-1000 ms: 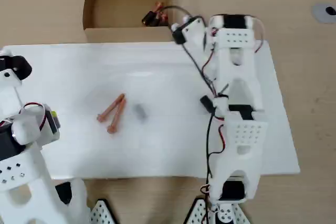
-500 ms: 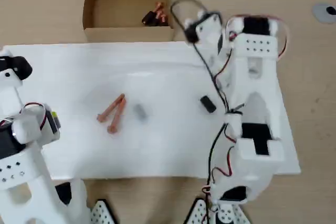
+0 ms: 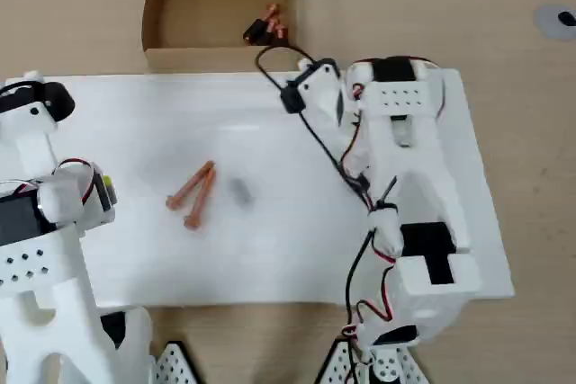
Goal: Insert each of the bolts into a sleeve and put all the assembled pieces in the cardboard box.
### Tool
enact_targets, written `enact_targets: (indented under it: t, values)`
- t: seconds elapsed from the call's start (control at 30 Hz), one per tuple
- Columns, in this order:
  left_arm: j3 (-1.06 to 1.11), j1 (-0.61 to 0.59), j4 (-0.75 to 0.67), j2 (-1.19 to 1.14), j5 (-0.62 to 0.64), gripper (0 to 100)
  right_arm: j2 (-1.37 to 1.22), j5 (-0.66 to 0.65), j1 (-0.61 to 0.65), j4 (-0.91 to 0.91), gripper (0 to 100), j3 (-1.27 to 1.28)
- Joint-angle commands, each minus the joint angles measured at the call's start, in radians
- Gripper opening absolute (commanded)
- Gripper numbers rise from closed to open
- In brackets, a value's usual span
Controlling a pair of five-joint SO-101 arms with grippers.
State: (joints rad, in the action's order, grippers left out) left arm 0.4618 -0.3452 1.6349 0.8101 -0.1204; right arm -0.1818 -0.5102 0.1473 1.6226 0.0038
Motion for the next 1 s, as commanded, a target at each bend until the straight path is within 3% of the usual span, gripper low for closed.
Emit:
enact_targets:
  t: [0.0,0.97]
  values:
    - [-0.005,0.009,-0.006,-0.001,0.002,11,-0.030,0.034,0.015,-0.051,18.5,0.001]
    - [-0.040,0.006,-0.005,0.001,-0.041,11,-0.308,-0.002,-0.074,-0.138,18.1,-0.005]
